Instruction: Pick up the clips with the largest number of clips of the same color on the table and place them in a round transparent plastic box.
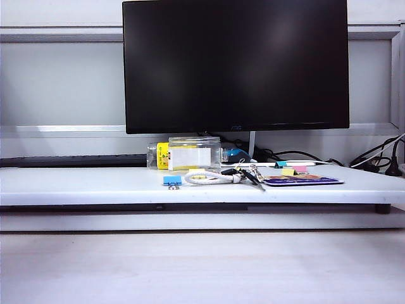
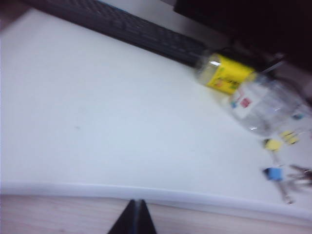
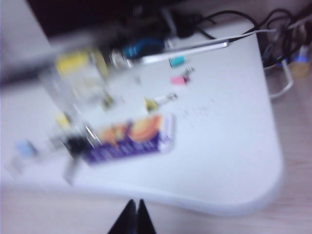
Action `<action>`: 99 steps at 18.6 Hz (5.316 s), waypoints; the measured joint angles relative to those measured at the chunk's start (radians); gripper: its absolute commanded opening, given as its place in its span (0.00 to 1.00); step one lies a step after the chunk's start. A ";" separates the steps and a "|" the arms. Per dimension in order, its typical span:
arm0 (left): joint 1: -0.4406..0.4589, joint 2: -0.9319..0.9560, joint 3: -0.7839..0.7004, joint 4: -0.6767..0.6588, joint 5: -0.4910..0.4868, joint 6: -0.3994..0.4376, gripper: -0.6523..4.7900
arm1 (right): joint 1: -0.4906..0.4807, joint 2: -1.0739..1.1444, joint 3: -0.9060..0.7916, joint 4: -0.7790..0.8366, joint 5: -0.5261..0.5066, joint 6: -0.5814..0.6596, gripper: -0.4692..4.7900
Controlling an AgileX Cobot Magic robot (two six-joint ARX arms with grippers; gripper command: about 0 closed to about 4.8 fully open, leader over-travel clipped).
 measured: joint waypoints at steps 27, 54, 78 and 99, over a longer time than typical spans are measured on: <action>-0.002 0.162 0.412 0.033 0.542 -0.047 0.57 | 0.008 0.728 0.717 -0.256 -0.161 0.037 0.17; -0.502 1.025 0.746 0.153 -0.053 0.299 0.57 | 0.179 1.928 1.262 0.145 -0.444 0.042 0.32; -0.502 1.083 0.745 0.016 -0.053 0.306 0.57 | 0.179 1.928 1.262 0.074 -0.363 -0.021 0.24; -0.502 1.083 0.745 -0.057 -0.053 0.306 0.57 | 0.216 1.948 1.263 0.102 -0.394 -0.019 0.09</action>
